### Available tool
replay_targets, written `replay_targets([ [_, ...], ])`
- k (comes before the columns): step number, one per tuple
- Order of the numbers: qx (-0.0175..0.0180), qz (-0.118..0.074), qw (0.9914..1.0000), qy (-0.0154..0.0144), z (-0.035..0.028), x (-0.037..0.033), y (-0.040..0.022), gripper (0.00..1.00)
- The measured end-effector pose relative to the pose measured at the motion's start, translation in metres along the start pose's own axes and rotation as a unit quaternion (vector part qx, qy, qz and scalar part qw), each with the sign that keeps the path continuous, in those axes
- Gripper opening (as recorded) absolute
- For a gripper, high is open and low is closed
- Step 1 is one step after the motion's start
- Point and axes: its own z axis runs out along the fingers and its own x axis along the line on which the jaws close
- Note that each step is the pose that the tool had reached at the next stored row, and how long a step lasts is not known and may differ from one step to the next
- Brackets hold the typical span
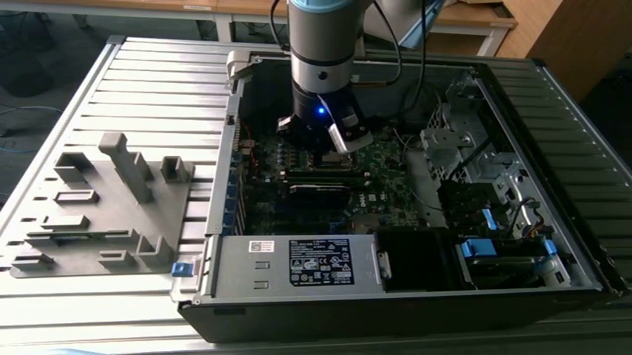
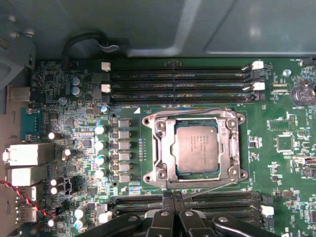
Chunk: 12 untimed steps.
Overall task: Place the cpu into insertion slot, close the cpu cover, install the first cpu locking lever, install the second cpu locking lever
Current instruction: 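Install the second cpu locking lever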
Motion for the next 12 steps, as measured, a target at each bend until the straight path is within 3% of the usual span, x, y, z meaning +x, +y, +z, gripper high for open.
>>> replay_targets([
  [12, 0.0000, 0.000, 1.00000, 0.0000, 0.0009, 0.0010, -0.0001, 0.11],
])
